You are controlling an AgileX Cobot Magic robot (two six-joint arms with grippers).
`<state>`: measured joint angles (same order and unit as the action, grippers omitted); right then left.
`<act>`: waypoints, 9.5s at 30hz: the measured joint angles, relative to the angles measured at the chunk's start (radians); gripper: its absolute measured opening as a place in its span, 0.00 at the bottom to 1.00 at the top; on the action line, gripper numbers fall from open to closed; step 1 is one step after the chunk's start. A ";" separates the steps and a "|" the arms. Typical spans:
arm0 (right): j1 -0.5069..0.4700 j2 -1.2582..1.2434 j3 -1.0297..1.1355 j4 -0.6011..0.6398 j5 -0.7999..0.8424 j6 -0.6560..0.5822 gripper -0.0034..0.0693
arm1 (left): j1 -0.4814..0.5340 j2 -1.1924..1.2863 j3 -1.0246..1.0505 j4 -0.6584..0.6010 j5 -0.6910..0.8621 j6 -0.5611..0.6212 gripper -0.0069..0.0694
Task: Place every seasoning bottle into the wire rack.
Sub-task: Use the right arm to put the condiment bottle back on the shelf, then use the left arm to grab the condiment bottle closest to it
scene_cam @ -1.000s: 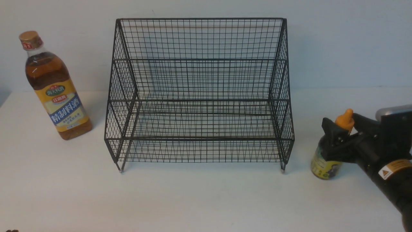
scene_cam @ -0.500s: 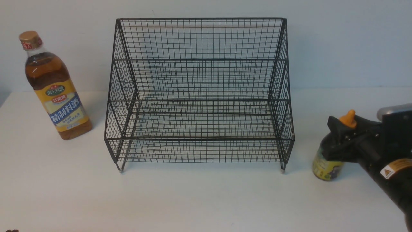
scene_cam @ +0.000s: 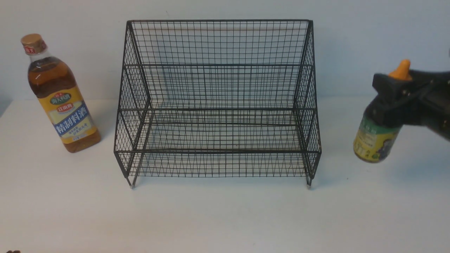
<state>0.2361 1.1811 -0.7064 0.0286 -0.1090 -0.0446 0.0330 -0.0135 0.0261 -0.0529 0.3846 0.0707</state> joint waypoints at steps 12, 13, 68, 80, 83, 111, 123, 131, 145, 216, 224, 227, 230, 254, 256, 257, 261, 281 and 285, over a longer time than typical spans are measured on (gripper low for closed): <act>0.145 0.010 -0.293 -0.011 0.147 0.026 0.44 | 0.000 0.000 0.000 0.000 0.000 0.000 0.08; 0.152 0.023 -0.307 -0.011 0.133 0.034 0.44 | 0.000 0.000 0.000 0.000 0.000 0.000 0.08; 0.202 0.609 -0.572 -0.054 0.236 0.154 0.44 | 0.000 0.000 0.000 0.000 0.000 0.000 0.08; 0.202 0.612 -0.572 -0.054 0.264 0.167 0.46 | 0.000 0.000 0.000 0.000 0.000 0.000 0.08; 0.202 0.612 -0.576 -0.053 0.254 0.183 0.56 | 0.000 0.000 0.000 0.000 0.000 0.000 0.08; 0.203 0.158 -0.581 -0.187 0.457 0.202 0.72 | 0.000 0.000 0.000 0.000 0.000 0.000 0.08; 0.203 -0.259 -0.583 -0.291 0.719 0.272 0.04 | 0.000 0.000 0.000 0.000 0.000 0.000 0.08; 0.203 -0.458 -0.583 -0.297 0.869 0.289 0.03 | 0.000 0.000 0.000 0.000 0.000 0.000 0.08; 0.203 -0.723 -0.592 -0.048 0.889 0.289 0.03 | 0.000 0.000 0.000 0.000 0.000 0.000 0.08; -0.246 -1.192 0.728 0.033 0.500 -0.043 0.03 | 0.000 0.000 0.000 0.000 0.000 0.000 0.08; -0.246 -1.192 0.727 0.033 0.500 -0.043 0.03 | 0.000 0.000 0.000 0.000 0.000 0.000 0.08; -0.246 -1.192 0.727 0.033 0.500 -0.043 0.03 | 0.000 0.000 0.000 0.000 0.000 0.000 0.08; -0.246 -1.192 0.727 0.033 0.500 -0.043 0.03 | 0.000 0.000 0.000 0.000 0.000 0.000 0.08; -0.246 -1.192 0.727 0.034 0.500 -0.041 0.03 | 0.000 0.000 -0.002 -0.292 -0.828 -0.071 0.08; -0.246 -1.192 0.727 0.034 0.500 -0.041 0.03 | 0.000 0.000 -0.040 -0.298 -0.837 -0.071 0.08; -0.246 -1.192 0.727 0.035 0.500 -0.041 0.03 | 0.000 0.001 -0.065 -0.298 -0.829 -0.071 0.08; -0.246 -1.192 0.727 0.035 0.500 -0.041 0.03 | 0.000 0.073 -0.201 -0.285 -0.738 -0.062 0.08; -0.246 -1.192 0.727 0.035 0.500 -0.041 0.03 | 0.000 0.924 -0.591 0.044 -0.671 -0.063 0.09; -0.246 -1.192 0.727 0.039 0.500 -0.041 0.03 | 0.000 1.085 -0.648 0.071 -0.767 -0.063 0.14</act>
<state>-0.0102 -0.0110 0.0205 0.0673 0.3907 -0.0851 0.0330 1.0717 -0.6214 0.0184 -0.3827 0.0076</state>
